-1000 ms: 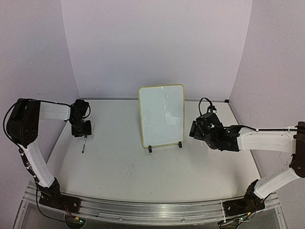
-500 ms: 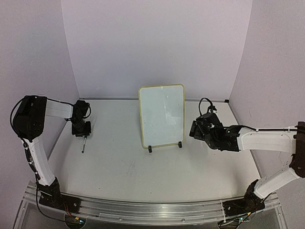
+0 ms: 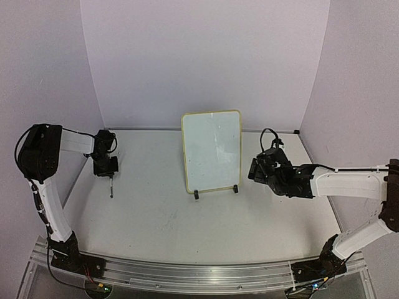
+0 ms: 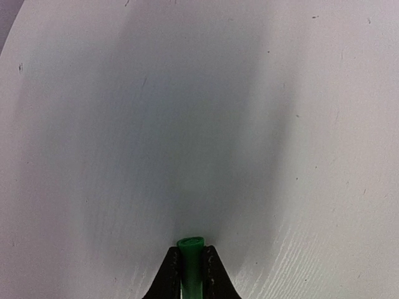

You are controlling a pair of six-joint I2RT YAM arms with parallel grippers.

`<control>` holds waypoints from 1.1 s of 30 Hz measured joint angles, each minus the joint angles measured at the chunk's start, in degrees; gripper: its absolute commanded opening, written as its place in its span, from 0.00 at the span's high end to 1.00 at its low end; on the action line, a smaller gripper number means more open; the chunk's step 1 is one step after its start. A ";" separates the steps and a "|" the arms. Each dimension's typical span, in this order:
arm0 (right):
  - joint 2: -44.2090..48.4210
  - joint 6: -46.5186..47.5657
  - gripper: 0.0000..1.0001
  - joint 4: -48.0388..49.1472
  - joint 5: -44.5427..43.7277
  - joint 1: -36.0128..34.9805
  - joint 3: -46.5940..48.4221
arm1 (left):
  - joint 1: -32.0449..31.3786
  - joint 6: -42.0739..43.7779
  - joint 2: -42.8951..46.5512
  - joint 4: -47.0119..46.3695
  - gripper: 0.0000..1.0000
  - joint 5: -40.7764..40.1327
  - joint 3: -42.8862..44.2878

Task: Write a sentence on the whiteboard
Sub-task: Pick up the whiteboard marker from the center of the board, then pass from the left arm to the right

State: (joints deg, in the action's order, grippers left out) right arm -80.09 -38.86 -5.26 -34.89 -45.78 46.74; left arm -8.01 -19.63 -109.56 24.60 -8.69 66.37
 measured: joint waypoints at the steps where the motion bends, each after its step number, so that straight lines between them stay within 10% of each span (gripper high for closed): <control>1: 0.11 0.02 0.16 -0.01 0.01 0.00 -0.03 | 0.16 -0.07 0.03 -0.49 0.97 0.13 0.00; 16: 7.52 11.08 0.25 6.06 5.14 -7.75 1.24 | 0.79 -9.57 12.64 -6.53 1.00 11.10 -13.98; 33: -33.58 12.77 0.29 14.86 35.17 -20.04 33.56 | -13.60 -28.45 32.78 -13.15 1.00 17.31 -23.60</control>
State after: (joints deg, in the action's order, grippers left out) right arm -113.67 -26.09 9.61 0.27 -65.82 80.30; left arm -21.61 -48.08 -76.78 11.45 8.62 42.77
